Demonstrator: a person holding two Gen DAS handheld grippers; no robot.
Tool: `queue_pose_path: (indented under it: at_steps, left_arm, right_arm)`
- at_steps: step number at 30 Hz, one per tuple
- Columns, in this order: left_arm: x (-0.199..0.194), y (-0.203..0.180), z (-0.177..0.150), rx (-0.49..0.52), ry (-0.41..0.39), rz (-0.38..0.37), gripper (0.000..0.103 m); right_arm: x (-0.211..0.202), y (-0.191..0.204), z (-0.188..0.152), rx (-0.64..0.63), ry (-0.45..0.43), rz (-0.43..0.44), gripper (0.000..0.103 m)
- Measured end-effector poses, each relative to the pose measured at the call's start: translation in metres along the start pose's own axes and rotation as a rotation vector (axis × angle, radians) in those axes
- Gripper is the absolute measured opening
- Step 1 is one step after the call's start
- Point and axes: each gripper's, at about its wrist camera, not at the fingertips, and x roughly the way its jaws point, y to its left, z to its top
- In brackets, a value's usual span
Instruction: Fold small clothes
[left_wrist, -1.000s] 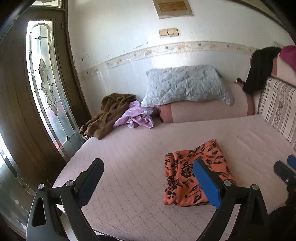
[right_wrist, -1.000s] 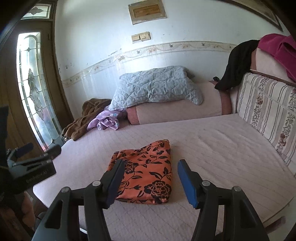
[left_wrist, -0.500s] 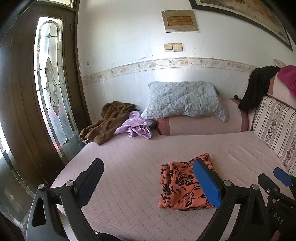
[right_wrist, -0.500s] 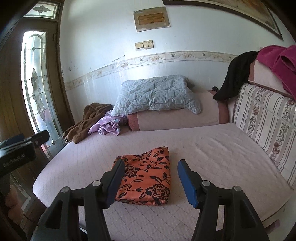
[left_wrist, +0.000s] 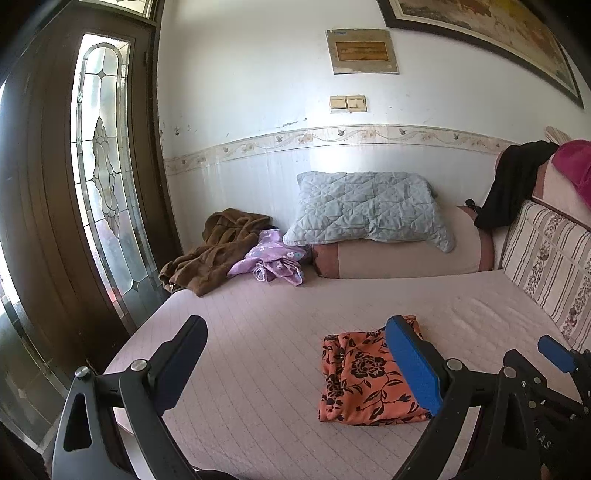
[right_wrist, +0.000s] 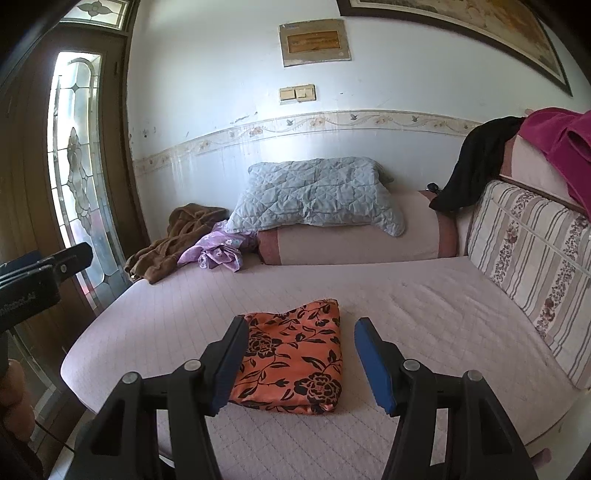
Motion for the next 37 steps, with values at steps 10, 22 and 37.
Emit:
queue_pose_path:
  at_steps: [10, 22, 37]
  left_arm:
    - [0.011, 0.009, 0.011, -0.017, -0.006, -0.001, 0.097]
    - [0.022, 0.024, 0.022, -0.044, -0.017, 0.006, 0.097]
    - [0.064, 0.035, 0.018, -0.099, 0.029, -0.004, 0.097]
  right_arm:
    - [0.017, 0.006, 0.016, -0.016, -0.005, 0.015, 0.064]
    - [0.034, 0.03, 0.033, -0.042, -0.017, 0.044, 0.064]
    - [0.077, 0.025, 0.03, -0.023, 0.05, 0.064, 0.064]
